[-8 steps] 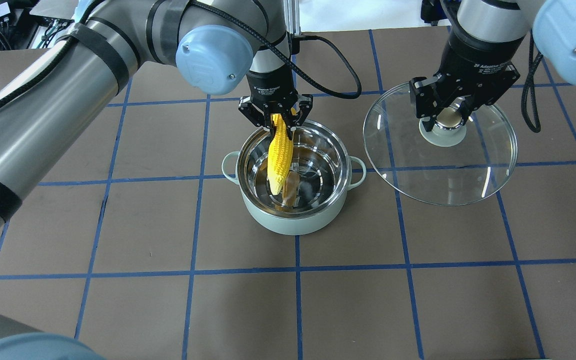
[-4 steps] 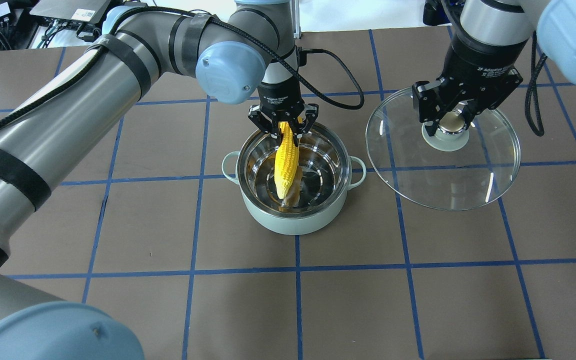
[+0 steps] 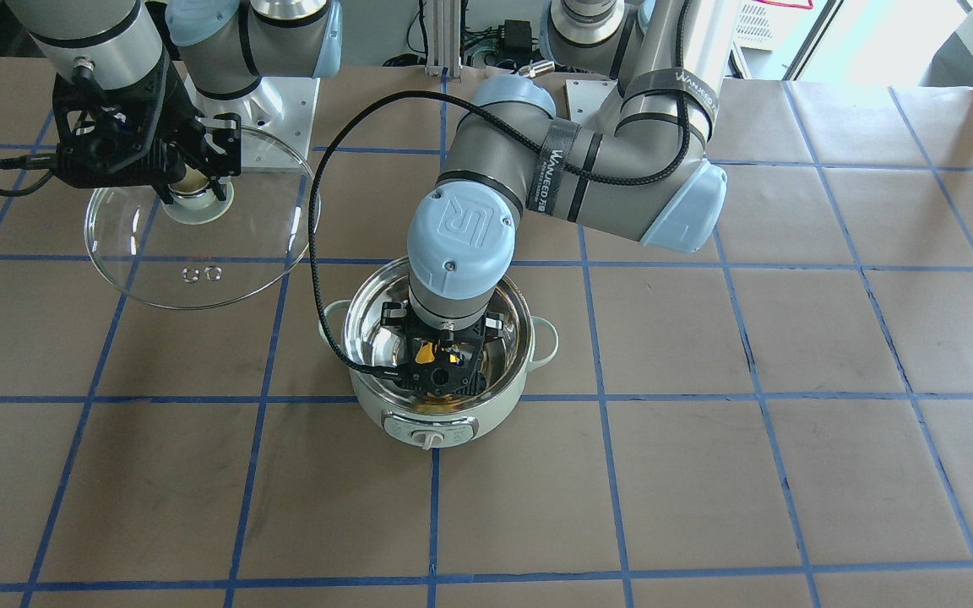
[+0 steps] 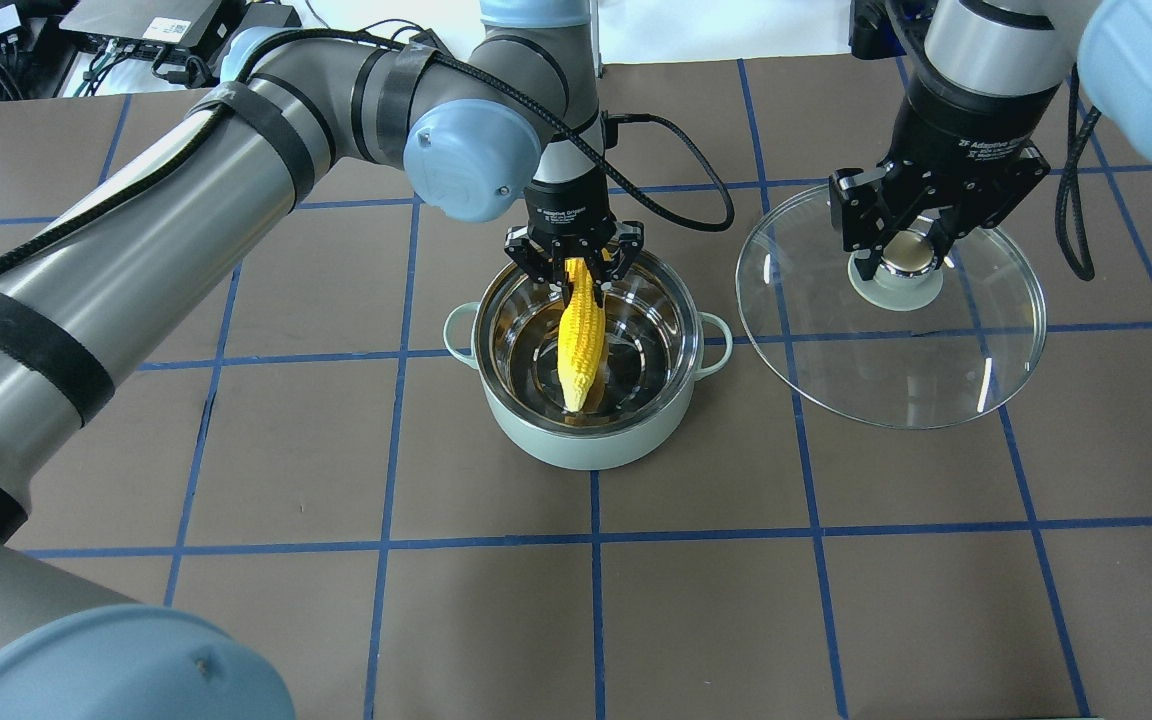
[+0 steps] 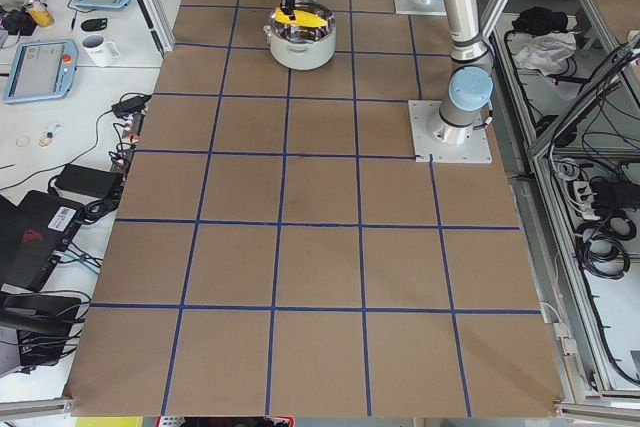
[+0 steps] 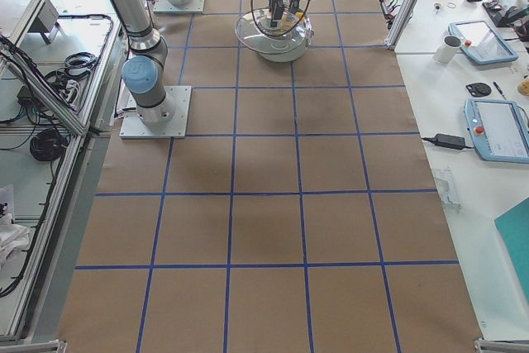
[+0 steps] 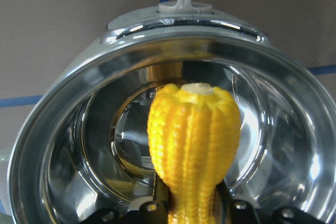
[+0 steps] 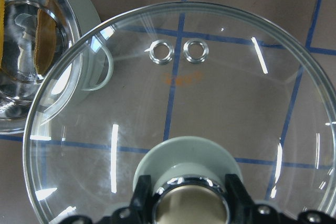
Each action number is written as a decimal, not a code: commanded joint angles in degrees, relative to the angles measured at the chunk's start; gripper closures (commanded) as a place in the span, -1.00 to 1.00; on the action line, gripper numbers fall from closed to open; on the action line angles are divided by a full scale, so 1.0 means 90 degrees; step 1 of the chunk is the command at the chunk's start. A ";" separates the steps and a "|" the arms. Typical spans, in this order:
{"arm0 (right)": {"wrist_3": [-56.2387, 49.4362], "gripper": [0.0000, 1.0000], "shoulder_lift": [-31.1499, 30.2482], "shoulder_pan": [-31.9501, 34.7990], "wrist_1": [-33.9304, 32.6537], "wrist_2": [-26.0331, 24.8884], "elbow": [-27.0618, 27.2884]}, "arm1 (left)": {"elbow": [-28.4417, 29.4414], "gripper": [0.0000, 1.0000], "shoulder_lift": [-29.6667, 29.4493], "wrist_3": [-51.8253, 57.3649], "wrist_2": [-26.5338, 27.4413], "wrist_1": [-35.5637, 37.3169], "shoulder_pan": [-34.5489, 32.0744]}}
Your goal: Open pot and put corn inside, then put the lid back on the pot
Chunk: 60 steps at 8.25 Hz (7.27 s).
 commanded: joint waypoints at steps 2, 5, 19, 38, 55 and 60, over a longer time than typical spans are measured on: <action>-0.0286 0.14 0.0010 -0.0055 0.0018 -0.0035 0.0006 | -0.0293 0.38 0.0010 -0.0196 0.0020 0.0265 -0.0004; -0.0219 0.13 0.0029 -0.0074 0.0183 -0.0035 0.0064 | -0.0323 -0.13 0.0010 -0.0302 0.0030 0.0372 -0.0004; 0.1142 0.14 0.0204 0.0294 -0.0321 0.0021 0.0065 | -0.0303 -1.00 0.1648 0.1383 0.0118 -0.0193 0.1440; 0.3394 0.12 0.2041 0.2464 -0.2677 0.0581 0.0035 | -0.0479 -1.00 0.2324 0.1690 0.0665 -0.0184 0.2008; 0.3423 0.11 0.2197 0.2464 -0.2980 0.0522 0.0016 | -0.0713 -1.00 0.2588 0.1689 0.1124 -0.0174 0.2056; 0.3443 0.04 0.2207 0.2455 -0.3009 0.0512 0.0035 | -0.0713 -1.00 0.2598 0.1679 0.1134 -0.0184 0.2047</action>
